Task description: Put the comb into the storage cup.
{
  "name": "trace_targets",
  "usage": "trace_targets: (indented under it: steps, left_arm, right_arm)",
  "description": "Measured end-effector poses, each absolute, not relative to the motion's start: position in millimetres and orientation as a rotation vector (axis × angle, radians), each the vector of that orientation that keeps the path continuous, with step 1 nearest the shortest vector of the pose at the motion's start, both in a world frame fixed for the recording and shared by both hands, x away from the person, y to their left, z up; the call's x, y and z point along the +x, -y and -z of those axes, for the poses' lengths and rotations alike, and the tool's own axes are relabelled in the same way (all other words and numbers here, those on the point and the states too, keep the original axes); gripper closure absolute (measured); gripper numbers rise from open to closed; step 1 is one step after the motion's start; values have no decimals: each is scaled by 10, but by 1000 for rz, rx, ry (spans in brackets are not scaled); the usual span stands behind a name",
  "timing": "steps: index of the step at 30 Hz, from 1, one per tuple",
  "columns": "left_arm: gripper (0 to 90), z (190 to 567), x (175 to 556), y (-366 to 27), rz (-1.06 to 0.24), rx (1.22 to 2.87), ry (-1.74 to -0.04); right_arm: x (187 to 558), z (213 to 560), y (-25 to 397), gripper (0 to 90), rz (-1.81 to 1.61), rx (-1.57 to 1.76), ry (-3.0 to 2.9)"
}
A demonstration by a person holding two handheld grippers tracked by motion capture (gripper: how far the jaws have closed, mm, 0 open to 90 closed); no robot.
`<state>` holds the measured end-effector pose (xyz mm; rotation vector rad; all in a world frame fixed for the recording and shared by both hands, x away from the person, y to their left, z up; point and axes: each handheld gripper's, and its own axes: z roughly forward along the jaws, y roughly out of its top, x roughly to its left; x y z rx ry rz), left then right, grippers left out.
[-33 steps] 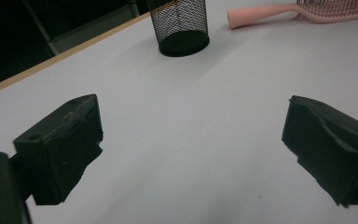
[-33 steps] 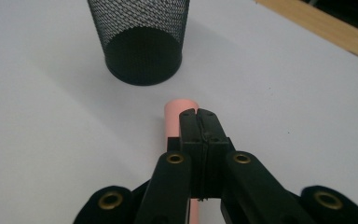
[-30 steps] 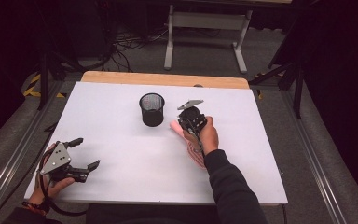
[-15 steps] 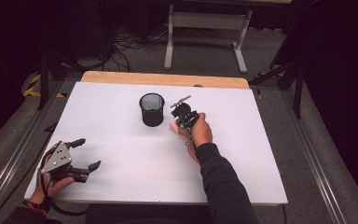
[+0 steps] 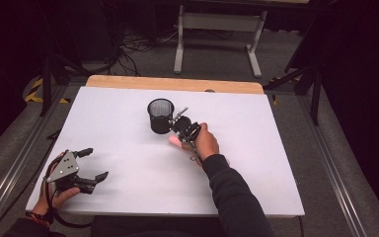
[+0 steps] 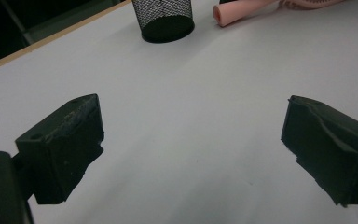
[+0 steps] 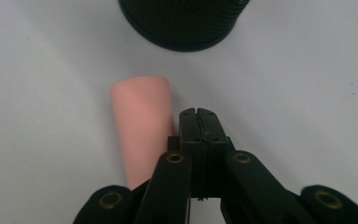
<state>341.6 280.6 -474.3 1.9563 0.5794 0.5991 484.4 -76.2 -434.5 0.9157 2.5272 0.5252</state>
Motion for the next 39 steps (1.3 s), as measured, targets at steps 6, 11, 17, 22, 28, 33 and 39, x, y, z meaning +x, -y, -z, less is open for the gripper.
trace_targets:
  steps: [6, 11, 17, 22, 28, 33, 39]
  left_arm:
    - [66, 4748, 3419, -2797, -601, 1961, -582]
    - [66, 4755, 3427, -2792, -596, 1974, -583]
    - [66, 4763, 3434, -2785, -584, 1979, -584]
    - [65, 4762, 3432, -2779, -574, 1979, -580]
    - [65, 4770, 3438, -2774, -568, 1984, -580]
    - [65, 4769, 3439, -2776, -562, 1980, -581]
    - [65, 4770, 3435, -2761, -562, 1994, -576]
  right_arm:
    - [4713, 4362, 676, 900, -567, 868, -2572]
    - [4581, 4382, 606, 900, -592, 816, -2592]
    - [4407, 4405, 519, 900, -597, 757, -2604]
    - [4291, 4437, 478, 900, -614, 719, -2632]
    - [4131, 4492, 480, 900, -673, 703, -2649]
    - [4005, 4522, 532, 900, -775, 733, -2648]
    - [3873, 4544, 580, 900, -824, 726, -2631]
